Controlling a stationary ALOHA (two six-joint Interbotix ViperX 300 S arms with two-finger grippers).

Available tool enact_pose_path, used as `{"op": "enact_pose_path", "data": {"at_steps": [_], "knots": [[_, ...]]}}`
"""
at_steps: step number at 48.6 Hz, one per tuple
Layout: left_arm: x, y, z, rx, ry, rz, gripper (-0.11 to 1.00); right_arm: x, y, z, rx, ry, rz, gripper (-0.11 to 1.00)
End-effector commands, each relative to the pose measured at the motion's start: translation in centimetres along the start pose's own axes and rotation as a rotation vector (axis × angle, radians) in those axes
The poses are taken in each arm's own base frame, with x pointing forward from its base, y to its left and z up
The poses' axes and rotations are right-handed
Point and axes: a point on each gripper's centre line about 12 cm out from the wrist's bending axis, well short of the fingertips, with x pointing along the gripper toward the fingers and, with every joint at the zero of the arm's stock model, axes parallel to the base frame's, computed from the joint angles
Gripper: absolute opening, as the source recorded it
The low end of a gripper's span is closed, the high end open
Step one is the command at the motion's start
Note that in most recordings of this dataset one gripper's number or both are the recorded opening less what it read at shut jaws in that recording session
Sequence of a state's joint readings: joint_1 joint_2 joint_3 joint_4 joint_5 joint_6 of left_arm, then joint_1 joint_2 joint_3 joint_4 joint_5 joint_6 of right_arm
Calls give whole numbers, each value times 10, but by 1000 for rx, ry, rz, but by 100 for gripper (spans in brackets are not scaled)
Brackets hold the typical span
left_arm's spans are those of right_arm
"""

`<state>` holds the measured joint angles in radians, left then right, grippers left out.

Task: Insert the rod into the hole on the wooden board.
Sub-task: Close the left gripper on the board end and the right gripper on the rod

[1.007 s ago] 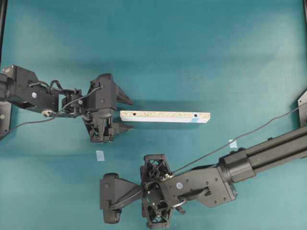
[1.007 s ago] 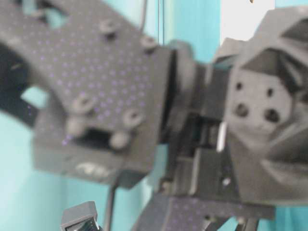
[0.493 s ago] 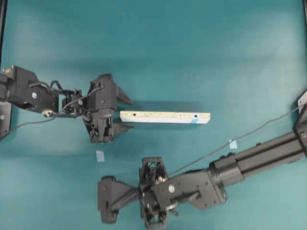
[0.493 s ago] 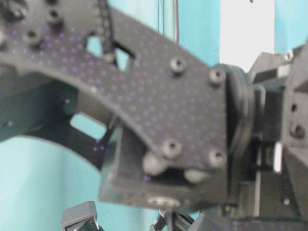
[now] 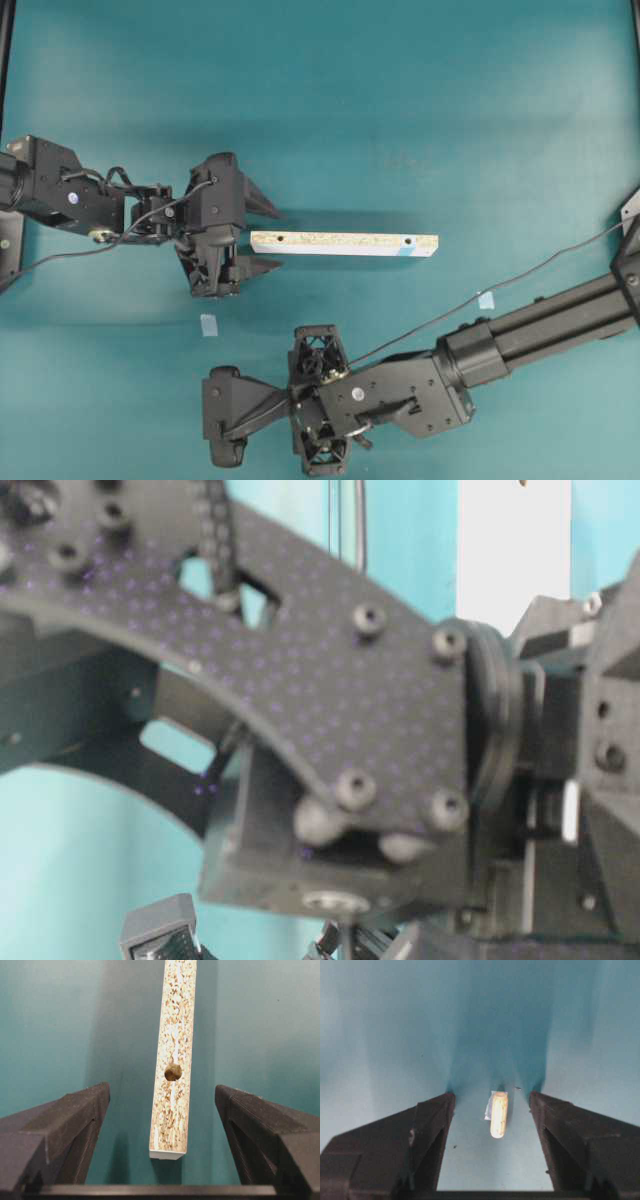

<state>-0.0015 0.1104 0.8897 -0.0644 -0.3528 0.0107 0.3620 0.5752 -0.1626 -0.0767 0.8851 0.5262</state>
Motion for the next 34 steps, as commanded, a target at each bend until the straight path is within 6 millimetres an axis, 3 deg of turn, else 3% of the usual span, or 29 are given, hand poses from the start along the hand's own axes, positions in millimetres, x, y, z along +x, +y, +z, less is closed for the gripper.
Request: {"op": "enact_pose_path", "data": {"at_steps": [1, 14, 34], "knots": [[-1, 0, 11, -5, -37, 0, 93, -15, -2, 13, 2, -52, 13, 66], [-1, -3, 11, -2, -37, -6, 93, -26, -13, 21, 26, -74, 14, 66], [-1, -4, 12, -16, -38, -10, 93, -28, -15, 21, 26, -73, 12, 66]]}}
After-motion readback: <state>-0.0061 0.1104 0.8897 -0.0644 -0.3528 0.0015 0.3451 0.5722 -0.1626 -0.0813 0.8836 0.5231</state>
